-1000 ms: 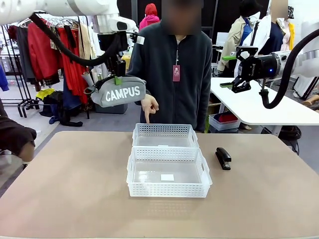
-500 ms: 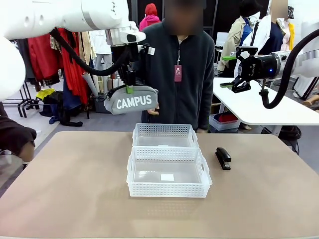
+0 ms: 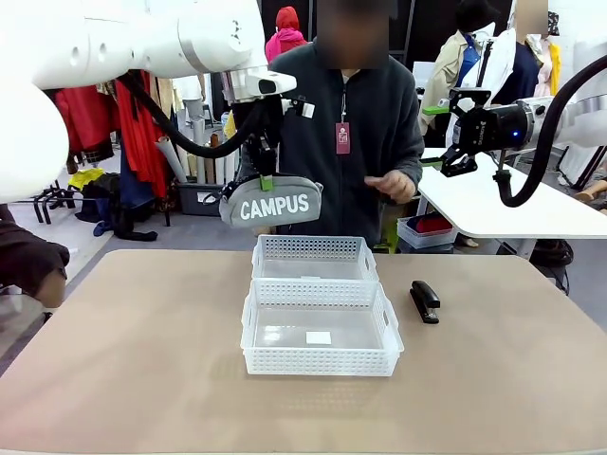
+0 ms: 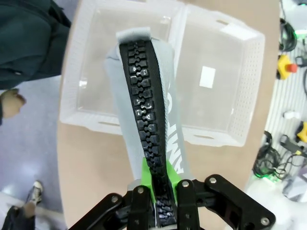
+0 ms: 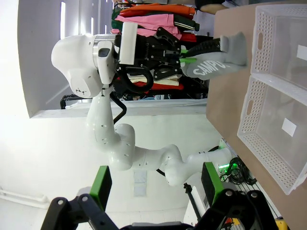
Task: Distribute items into two baskets.
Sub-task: Move the picked Pencil pouch towards the Organizing basket indicated by the person, stopping as directed.
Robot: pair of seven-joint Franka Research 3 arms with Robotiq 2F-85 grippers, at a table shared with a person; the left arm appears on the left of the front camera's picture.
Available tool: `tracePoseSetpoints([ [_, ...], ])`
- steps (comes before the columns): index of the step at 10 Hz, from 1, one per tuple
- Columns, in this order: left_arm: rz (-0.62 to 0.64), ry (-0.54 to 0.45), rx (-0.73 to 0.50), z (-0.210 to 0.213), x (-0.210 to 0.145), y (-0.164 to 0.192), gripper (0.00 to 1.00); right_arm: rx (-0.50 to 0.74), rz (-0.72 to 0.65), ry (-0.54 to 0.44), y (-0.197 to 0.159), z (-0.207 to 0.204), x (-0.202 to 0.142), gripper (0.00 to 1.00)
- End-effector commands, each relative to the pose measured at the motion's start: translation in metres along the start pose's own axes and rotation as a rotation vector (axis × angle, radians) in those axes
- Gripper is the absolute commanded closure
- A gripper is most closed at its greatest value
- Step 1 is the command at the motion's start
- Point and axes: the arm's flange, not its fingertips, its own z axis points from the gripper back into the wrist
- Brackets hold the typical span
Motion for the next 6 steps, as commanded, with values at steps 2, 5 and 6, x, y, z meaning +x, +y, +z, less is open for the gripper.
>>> tracePoseSetpoints([
  [2, -0.056, 0.035, -0.05, -0.007, -0.001, 0.001, 1.0, 0.0, -0.006, -0.001, 0.002, 0.0, 0.0, 0.0],
  [5, -0.054, 0.037, -0.068, -0.012, 0.001, 0.0, 1.0, 0.0, -0.006, -0.001, 0.002, 0.0, 0.0, 0.0],
  [6, -0.05, 0.034, -0.079, -0.013, 0.001, -0.001, 1.0, 0.0, -0.006, -0.001, 0.002, 0.0, 0.0, 0.0],
])
